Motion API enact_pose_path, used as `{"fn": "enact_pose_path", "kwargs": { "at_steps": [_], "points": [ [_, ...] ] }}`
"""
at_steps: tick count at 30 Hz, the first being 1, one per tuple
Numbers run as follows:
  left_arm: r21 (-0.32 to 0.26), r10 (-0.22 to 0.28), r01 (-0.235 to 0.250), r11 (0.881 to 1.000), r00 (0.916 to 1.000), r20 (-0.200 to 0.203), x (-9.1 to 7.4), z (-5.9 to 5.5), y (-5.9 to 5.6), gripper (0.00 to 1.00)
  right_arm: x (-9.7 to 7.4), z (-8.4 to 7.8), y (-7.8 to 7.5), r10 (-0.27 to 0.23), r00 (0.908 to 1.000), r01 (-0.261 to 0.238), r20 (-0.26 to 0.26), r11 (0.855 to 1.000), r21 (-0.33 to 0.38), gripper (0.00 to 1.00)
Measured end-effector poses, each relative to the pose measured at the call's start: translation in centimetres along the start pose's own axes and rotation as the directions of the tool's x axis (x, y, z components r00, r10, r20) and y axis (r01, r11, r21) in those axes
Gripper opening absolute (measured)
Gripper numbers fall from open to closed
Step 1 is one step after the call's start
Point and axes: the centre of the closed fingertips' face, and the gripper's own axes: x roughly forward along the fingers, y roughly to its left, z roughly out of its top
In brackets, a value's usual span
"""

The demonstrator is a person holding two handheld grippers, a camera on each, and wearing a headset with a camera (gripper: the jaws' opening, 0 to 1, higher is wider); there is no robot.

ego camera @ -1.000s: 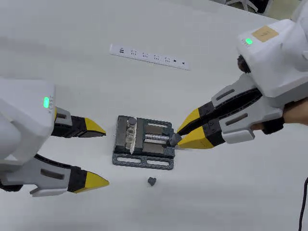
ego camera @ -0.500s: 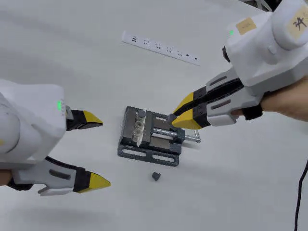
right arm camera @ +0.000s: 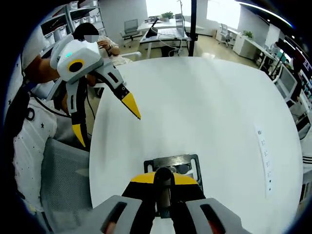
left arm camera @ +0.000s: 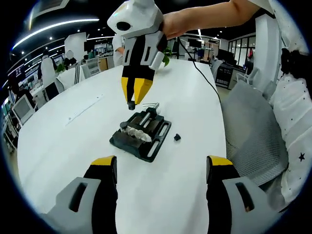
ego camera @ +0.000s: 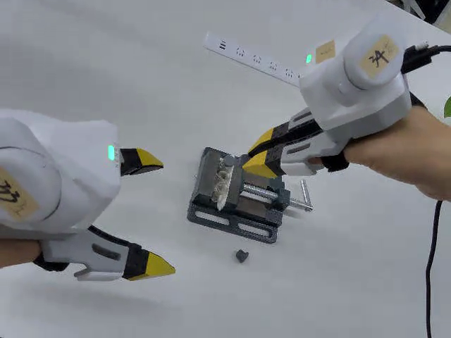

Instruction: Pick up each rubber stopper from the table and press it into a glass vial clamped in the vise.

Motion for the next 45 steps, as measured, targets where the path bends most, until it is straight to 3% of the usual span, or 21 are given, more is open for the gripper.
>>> {"fn": "enact_pose_path", "kwargs": {
  "at_steps": [3,5,8,11,15,25,45],
  "points": [
    [-0.019,0.011,-0.01,1.0,0.9996,0.026,0.2,-0.1,0.4,0.79,1.0,-0.1,-0.5,0.002,1.0,-0.002,-0.008,1.0,0.011,0.05],
    [-0.011,0.018,-0.017,1.0,0.9968,0.078,0.3,0.4,0.7,0.84,1.6,-0.2,-0.7,0.001,0.9999,0.0,-0.015,1.0,0.016,0.05],
    [-0.043,0.017,-0.013,0.999,0.9946,0.102,0.3,0.5,0.7,0.91,2.3,-0.5,-1.0,-0.012,0.9992,0.012,-0.039,1.0,0.003,0.05],
    [-0.041,0.021,-0.014,0.999,0.9876,0.156,0.5,0.6,0.8,0.99,2.9,-0.5,-1.1,-0.008,0.9991,0.009,-0.041,1.0,0.017,0.05],
    [-0.067,0.012,0.0,0.998,0.9817,0.19,0.6,0.6,0.6,0.99,3.5,-1.0,-1.3,-0.019,0.9977,0.02,-0.065,1.0,0.015,0.05],
    [-0.088,0.005,0.013,0.996,0.9795,0.201,0.9,-0.2,0.3,0.99,4.6,-1.7,-1.6,-0.02,0.9955,0.023,-0.092,0.999,0.028,0.05],
    [-0.099,-0.003,0.025,0.995,0.9771,0.213,1.0,-0.5,0.0,0.99,5.3,-2.5,-1.8,-0.014,0.9913,0.015,-0.131,1.0,0.006,0.05]
  ]
}}
